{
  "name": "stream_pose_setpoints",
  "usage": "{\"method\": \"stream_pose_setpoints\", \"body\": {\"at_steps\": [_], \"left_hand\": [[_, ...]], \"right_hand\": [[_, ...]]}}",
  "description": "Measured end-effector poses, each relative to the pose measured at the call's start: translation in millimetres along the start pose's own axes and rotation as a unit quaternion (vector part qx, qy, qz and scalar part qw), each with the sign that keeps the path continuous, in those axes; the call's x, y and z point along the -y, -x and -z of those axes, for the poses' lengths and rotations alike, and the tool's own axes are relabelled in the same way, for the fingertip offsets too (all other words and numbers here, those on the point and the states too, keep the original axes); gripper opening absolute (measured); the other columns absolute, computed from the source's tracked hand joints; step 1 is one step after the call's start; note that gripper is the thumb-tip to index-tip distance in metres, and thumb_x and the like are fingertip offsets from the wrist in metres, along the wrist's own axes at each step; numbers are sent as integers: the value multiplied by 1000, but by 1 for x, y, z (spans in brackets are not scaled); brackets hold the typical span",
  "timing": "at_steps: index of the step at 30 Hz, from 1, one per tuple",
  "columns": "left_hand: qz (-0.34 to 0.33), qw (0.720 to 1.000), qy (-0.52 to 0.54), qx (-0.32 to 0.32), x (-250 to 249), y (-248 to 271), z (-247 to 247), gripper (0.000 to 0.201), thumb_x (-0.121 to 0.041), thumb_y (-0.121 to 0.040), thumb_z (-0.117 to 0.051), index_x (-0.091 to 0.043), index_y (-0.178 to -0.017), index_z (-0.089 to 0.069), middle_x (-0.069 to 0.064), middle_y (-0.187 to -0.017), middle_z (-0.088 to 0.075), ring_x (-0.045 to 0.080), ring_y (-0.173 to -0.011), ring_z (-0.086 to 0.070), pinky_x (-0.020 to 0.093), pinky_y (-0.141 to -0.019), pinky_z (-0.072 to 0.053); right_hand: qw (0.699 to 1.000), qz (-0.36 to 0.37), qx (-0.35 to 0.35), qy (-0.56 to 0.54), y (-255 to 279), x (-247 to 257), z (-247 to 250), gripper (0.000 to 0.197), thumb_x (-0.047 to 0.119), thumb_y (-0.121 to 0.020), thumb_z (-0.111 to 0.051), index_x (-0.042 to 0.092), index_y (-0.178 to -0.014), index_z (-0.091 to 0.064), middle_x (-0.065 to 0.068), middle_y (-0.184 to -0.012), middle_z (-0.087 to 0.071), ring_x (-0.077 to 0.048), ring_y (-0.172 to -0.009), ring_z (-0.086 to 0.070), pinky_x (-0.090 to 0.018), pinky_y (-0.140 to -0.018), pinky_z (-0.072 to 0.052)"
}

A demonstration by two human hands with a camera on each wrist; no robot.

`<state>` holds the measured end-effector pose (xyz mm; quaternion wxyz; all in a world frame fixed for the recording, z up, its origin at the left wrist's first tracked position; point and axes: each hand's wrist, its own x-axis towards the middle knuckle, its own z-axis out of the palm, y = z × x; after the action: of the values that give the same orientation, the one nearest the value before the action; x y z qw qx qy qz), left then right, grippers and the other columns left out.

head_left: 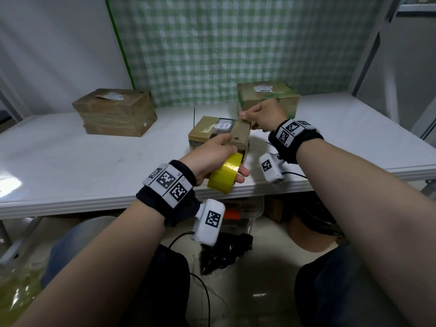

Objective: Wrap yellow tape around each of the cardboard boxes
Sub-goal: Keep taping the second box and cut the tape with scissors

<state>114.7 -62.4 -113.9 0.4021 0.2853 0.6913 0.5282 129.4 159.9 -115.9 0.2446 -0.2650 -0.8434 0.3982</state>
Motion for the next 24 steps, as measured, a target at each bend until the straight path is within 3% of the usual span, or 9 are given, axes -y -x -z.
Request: {"method": "stream_pose_setpoints", "body": {"at_steps": [3,6,8,10,12,14,18,21,24], "left_hand": [[9,1000,-1,2,0,-2,-1,56,-18,-110,-38,-28,-160,-16,22,-84,-76,33,-67,-73,40,-63,-62],[13,1000,2,1,0,-4,-3,57,-18,-110,-38,-28,-161,-14,22,-83,-76,33,-66,-74,42,-64,-62],[14,1000,2,2,1,-5,-4,57,-18,-110,-38,-29,-161,-13,22,-85,-76,33,-67,-74,42,-65,-62],[15,1000,3,5,2,-5,-3,57,-18,-110,-38,-30,-160,-15,22,-86,-76,34,-68,-74,44,-67,-62],[16,1000,3,8,2,-3,-2,55,-18,-110,-39,-31,-159,-17,22,-87,-76,35,-69,-73,46,-69,-62],[17,1000,5,10,1,-3,-1,55,-17,-110,-39,-32,-158,-19,22,-87,-76,36,-69,-73,47,-70,-61],[19,1000,22,6,5,-6,3,56,-18,-110,-40,-34,-158,-18,20,-89,-76,35,-68,-73,53,-80,-60],[25,999,42,6,7,-7,4,57,-21,-109,-42,-37,-158,-17,19,-96,-77,35,-71,-74,56,-88,-58],[19,999,51,4,8,-5,2,51,-23,-110,-42,-38,-154,-23,18,-99,-77,35,-72,-74,56,-89,-57]], "right_hand": [[1000,0,1,4,-1,-5,-4,20,37,-86,-79,17,-86,-83,0,-84,-78,-15,-69,-65,-21,-52,-45],[999,16,-5,50,-3,-7,-6,22,40,-85,-79,20,-77,-82,3,-77,-77,-17,-70,-65,-36,-65,-55],[996,22,9,91,-5,-6,-7,26,42,-90,-74,22,-73,-79,4,-72,-74,-17,-68,-61,-36,-67,-51],[989,21,41,142,-6,-4,-5,28,38,-100,-61,18,-95,-81,-3,-92,-76,-19,-79,-64,-31,-73,-45],[986,-14,55,154,-6,-4,0,39,34,-107,-49,6,-118,-74,-12,-121,-72,-25,-98,-65,-34,-84,-49],[991,-29,57,121,2,1,6,44,34,-108,-44,2,-129,-65,-12,-129,-65,-26,-104,-61,-39,-94,-49],[995,58,49,67,26,19,8,36,38,-102,-54,16,-124,-71,-1,-129,-68,-19,-120,-61,-40,-107,-46],[986,75,113,101,46,27,6,32,43,-102,-53,25,-118,-74,-3,-129,-70,-19,-125,-59,-37,-111,-42],[957,79,214,180,66,35,5,44,43,-108,-41,18,-138,-61,-9,-149,-53,-26,-142,-42,-32,-116,-26]]}}
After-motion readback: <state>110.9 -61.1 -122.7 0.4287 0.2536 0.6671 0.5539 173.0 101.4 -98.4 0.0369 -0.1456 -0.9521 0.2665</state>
